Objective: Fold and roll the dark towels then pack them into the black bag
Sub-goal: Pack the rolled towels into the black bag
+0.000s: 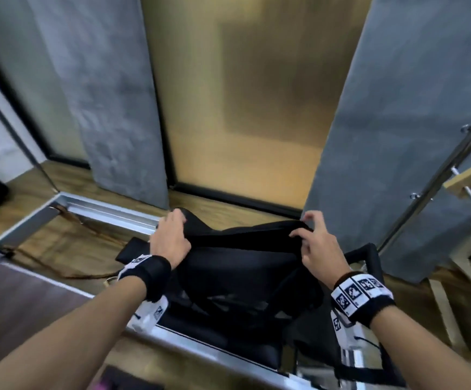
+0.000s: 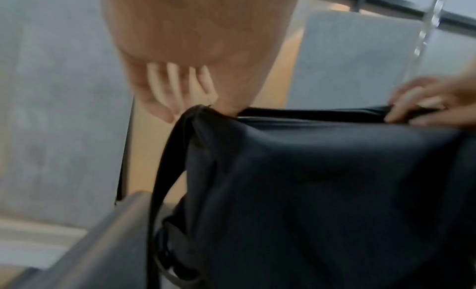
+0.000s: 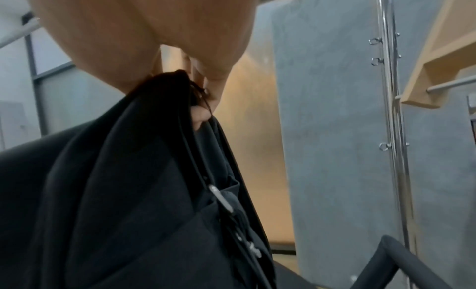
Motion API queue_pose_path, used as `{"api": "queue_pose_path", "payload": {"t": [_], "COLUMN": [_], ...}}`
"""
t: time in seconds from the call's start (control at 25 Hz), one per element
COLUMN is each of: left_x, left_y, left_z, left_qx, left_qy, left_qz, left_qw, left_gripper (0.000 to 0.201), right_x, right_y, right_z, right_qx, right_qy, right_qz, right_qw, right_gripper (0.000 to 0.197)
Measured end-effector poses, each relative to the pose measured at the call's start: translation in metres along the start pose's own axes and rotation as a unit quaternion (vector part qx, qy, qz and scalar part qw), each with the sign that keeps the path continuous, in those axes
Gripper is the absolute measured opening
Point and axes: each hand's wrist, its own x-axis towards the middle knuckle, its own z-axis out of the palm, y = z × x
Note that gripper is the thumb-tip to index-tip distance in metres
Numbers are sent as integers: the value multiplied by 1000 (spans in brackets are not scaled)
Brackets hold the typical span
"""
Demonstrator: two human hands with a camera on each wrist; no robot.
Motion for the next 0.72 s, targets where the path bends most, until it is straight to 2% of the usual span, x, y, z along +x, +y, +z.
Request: {"api": "queue_pose_path", "payload": {"t": [0.08,0.12,0.2,0.24,0.36,0.4,0.48,0.6,0.72], "left_x": [-22,-33,-48,-53,-68,-73,-86,-95,-99], "left_y": [-18,-24,-32,-34,-37,-37,-35,-35,-31], "left_z": [-22,-34,-52,-59,-72,-75,-83,-101,-128], "left_qx": [44,87,147,156,171,177,166,141,115], "left_qy": [-71,-102,-127,-124,-100,-110,-146,-166,-132], "left_qz": [165,220,246,218,80,39,-38,-89,-117], "left_qw": [983,966,949,955,977,977,975,972,978], "left_gripper": [45,40,29,29,29,28,42,66,67], "right_x": [21,32,50,57,64,65,68,83,100], "right_y": [-11,-18,-34,-42,-75,-85,-97,-102,-112], "right_z": [-8,-12,-18,-19,-17,-17,-20,-27,-31], "right_qx": [-9,-15,-32,-34,-17,-18,-35,-57,-66], "right_qy": [6,-21,-101,-119,-127,-143,-178,-194,-201], "right_qz": [68,100,123,121,100,77,38,22,-4], "right_qw": [998,995,987,985,987,987,983,979,977], "right_gripper": [27,28,34,38,53,60,68,69,68]}}
